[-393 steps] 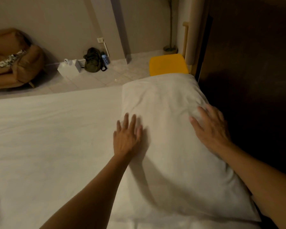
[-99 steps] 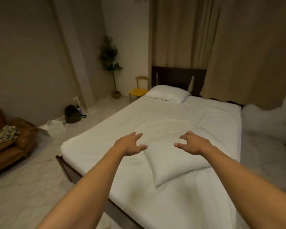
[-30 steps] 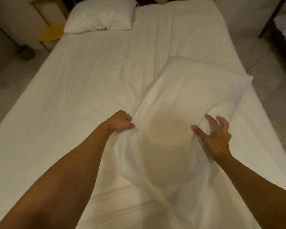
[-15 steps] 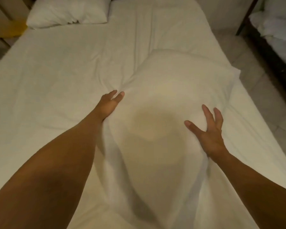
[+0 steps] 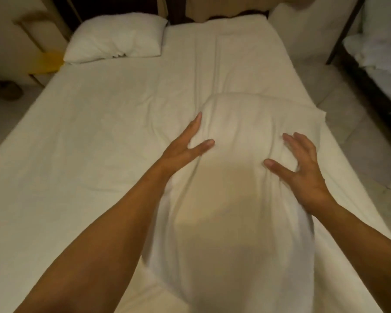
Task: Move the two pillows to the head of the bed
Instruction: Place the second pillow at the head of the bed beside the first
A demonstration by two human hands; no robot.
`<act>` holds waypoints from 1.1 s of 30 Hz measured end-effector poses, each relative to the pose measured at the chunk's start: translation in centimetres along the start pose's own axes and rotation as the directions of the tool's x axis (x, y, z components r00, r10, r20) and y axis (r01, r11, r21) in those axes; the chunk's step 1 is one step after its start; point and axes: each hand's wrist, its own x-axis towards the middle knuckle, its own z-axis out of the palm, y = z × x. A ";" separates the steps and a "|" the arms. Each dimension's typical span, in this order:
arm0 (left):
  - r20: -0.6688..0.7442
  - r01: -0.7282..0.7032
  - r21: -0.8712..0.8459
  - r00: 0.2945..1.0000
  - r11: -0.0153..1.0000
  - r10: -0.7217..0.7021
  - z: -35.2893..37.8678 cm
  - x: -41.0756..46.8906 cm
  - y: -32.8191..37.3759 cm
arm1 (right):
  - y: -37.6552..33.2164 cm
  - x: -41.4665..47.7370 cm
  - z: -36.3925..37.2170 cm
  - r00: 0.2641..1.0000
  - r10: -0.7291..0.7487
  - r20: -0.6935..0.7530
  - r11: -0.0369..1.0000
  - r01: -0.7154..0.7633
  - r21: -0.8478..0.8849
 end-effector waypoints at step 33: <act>-0.205 -0.356 0.419 0.859 0.835 0.470 17.2 -23.0 47.6 | -19.9 -16.0 -47.5 0.905 -0.423 -0.051 0.887 0.402 -0.225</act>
